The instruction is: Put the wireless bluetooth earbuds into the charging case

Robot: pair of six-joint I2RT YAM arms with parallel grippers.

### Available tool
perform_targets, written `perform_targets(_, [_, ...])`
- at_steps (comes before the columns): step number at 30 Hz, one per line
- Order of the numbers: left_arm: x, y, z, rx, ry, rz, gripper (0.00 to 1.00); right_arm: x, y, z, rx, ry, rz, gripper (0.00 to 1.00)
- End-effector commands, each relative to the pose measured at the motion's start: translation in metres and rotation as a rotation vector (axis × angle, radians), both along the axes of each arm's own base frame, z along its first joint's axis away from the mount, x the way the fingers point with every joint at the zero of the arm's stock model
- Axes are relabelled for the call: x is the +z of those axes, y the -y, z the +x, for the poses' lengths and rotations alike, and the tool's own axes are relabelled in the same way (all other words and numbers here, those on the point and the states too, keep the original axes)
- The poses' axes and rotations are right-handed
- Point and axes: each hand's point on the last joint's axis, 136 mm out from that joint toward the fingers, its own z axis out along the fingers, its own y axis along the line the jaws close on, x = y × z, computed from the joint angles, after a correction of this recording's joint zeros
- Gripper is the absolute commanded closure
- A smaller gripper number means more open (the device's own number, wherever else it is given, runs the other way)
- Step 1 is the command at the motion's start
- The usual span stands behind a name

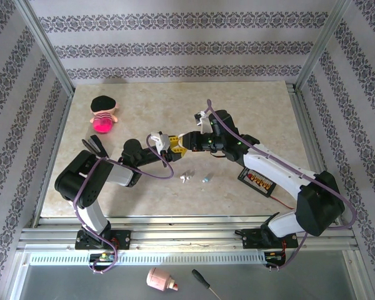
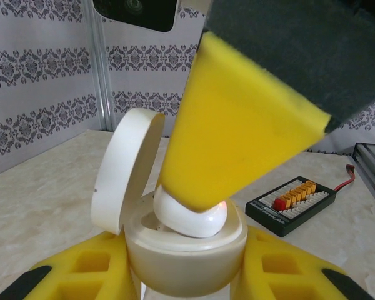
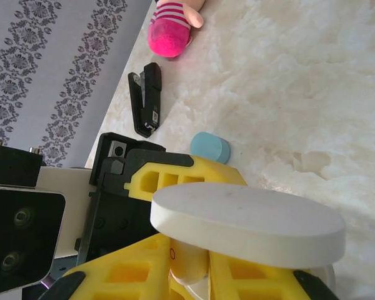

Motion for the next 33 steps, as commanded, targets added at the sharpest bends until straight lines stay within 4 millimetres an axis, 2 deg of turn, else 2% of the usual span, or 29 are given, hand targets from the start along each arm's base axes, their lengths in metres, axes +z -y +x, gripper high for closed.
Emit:
perform_targets(1, [0.025, 0.004, 0.000, 0.002, 0.091, -0.037, 0.81, -0.012, 0.001, 0.004, -0.023, -0.022, -0.002, 0.81])
perform_targets(3, [0.027, 0.004, 0.001, 0.003, 0.092, -0.042, 0.81, -0.013, 0.001, 0.004, -0.023, -0.026, -0.003, 0.78])
perform_targets(6, [0.029, 0.004, 0.002, 0.006, 0.097, -0.045, 0.81, -0.011, 0.003, 0.005, -0.032, -0.019, -0.012, 0.67])
perform_targets(16, [0.022, 0.001, 0.006, 0.047, 0.100, -0.029, 0.81, 0.023, 0.018, -0.001, -0.039, 0.113, -0.013, 0.38])
perform_targets(20, [0.019, 0.000, 0.005, 0.054, 0.134, -0.007, 0.81, 0.043, 0.024, -0.002, -0.053, 0.188, -0.003, 0.35])
perform_targets(25, [0.016, 0.000, 0.002, 0.049, 0.161, 0.011, 0.81, 0.049, 0.041, 0.020, -0.167, 0.219, -0.073, 0.33])
perform_targets(33, [0.023, 0.000, -0.003, 0.031, 0.165, -0.003, 0.81, 0.025, 0.034, 0.046, -0.179, 0.112, -0.141, 0.31])
